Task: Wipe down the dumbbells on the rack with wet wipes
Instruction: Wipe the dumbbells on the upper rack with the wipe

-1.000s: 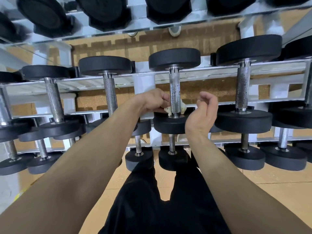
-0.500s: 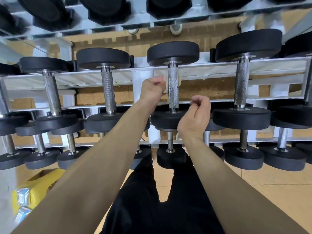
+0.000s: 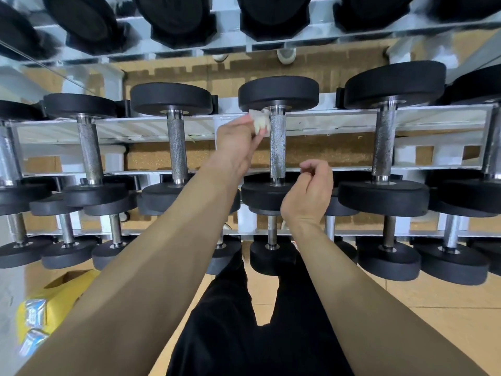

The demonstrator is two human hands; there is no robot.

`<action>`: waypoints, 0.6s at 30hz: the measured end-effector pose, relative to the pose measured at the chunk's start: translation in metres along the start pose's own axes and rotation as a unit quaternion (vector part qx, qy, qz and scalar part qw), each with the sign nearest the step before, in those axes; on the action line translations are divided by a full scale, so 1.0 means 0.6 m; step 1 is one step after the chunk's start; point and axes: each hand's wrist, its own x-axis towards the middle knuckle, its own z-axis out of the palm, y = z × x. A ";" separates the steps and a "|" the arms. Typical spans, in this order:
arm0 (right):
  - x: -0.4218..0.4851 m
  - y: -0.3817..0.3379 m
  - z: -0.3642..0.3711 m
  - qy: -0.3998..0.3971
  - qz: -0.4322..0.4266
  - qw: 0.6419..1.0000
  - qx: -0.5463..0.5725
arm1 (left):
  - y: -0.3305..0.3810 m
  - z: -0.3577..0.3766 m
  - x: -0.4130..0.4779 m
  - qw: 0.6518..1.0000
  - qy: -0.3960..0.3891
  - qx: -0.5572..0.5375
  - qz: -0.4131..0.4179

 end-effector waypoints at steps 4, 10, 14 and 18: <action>-0.001 0.004 0.001 -0.002 -0.011 1.000 -0.008 | -0.031 0.021 -0.003 0.993 0.000 0.068 0.092; -0.002 0.003 0.003 -0.006 -0.021 1.000 -0.016 | -0.073 -0.038 -0.030 0.923 0.007 0.346 0.168; -0.002 0.001 0.003 -0.005 -0.020 1.000 -0.021 | -0.072 -0.065 -0.047 0.878 -0.044 0.457 0.135; 0.001 0.003 0.002 -0.014 -0.019 0.999 -0.030 | -0.042 -0.011 -0.042 0.943 0.003 0.284 0.173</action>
